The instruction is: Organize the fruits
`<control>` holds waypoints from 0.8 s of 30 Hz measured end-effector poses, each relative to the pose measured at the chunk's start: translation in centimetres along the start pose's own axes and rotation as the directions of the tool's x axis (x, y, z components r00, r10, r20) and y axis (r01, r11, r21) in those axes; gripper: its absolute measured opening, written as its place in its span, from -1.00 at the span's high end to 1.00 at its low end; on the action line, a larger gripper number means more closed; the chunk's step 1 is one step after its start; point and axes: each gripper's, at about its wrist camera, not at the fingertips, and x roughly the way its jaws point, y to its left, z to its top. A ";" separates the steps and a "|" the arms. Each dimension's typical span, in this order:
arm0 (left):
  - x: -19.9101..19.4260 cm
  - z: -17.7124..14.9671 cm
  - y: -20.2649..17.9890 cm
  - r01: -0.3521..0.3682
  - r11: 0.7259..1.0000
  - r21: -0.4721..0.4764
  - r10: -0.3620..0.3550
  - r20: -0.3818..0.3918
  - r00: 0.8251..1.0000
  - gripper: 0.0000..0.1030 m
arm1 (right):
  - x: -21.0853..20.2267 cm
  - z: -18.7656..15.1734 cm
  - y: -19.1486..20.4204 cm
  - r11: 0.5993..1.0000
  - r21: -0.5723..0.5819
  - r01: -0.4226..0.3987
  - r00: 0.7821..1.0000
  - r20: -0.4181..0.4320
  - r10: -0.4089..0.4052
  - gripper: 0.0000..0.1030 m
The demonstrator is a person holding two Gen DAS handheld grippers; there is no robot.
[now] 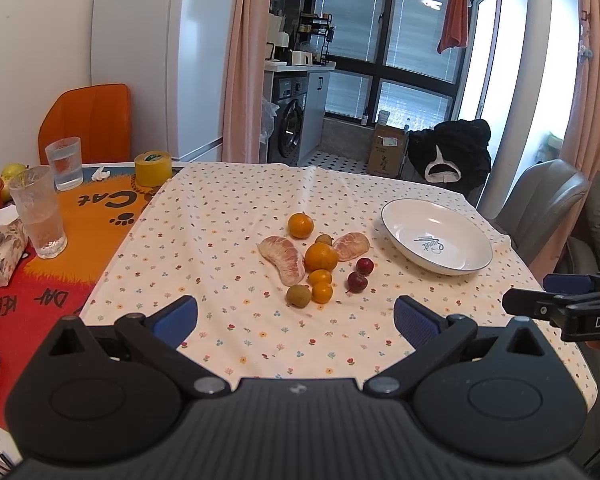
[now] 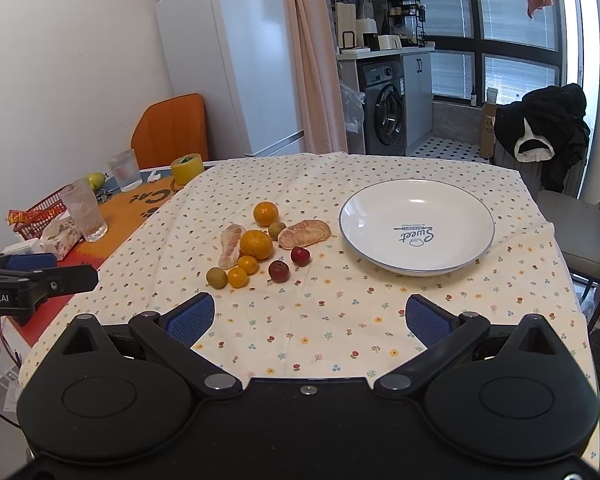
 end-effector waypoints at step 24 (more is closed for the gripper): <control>1.7 0.4 0.4 0.009 1.000 -0.006 -0.009 -0.014 1.000 -1.00 | 1.9 0.9 -0.5 1.000 0.005 -0.011 1.000 -0.013 0.011 -1.00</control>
